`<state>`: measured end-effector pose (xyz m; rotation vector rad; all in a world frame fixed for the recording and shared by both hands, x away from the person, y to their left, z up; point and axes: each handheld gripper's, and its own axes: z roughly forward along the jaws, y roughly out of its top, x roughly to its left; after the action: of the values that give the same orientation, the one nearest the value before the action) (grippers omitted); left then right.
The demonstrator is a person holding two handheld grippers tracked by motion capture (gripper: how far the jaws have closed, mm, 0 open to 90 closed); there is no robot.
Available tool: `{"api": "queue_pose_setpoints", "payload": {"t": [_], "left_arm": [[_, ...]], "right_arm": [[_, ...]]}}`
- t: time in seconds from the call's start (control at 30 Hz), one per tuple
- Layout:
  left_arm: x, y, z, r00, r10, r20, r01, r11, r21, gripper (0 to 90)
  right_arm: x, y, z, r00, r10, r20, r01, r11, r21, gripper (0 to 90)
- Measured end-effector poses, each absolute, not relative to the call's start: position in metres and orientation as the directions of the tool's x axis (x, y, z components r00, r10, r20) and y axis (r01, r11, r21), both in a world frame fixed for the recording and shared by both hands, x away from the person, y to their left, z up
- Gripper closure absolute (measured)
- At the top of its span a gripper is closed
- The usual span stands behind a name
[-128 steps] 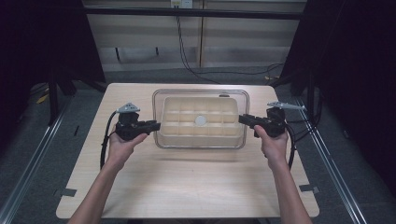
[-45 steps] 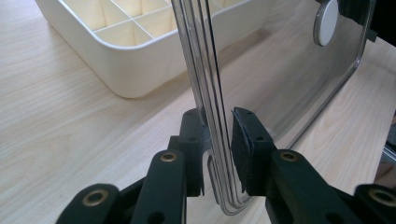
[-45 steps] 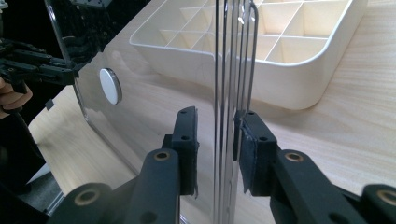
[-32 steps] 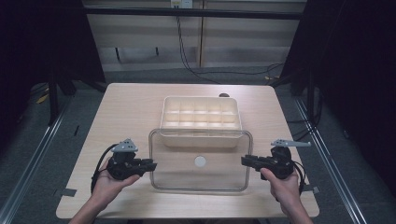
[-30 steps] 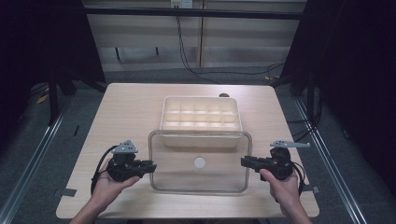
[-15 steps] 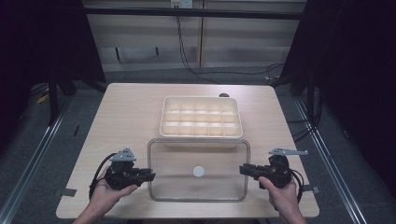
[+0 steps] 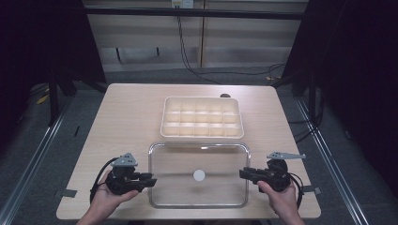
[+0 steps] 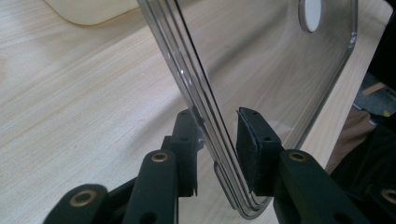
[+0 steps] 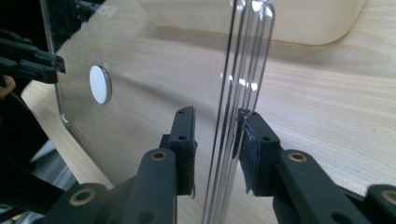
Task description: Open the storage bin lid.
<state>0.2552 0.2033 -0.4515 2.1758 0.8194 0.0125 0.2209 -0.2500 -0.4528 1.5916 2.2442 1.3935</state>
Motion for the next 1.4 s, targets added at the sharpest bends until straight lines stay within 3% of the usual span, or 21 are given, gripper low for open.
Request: {"api": "queue_pose_setpoints", "payload": {"t": [0.93, 1.4], "left_arm": [[0.263, 0.204, -0.471, 0.768, 0.562, -0.308, 0.609, -0.492, 0.622, 57.8], [0.271, 0.201, -0.479, 0.756, 0.589, -0.287, 0.626, -0.520, 0.581, 56.5]], "right_arm": [[0.231, -0.235, -0.474, -0.435, 0.805, 0.403, 0.771, 0.101, 0.629, 55.9], [0.238, -0.233, -0.487, -0.405, 0.827, 0.390, 0.801, 0.115, 0.588, 51.2]]}}
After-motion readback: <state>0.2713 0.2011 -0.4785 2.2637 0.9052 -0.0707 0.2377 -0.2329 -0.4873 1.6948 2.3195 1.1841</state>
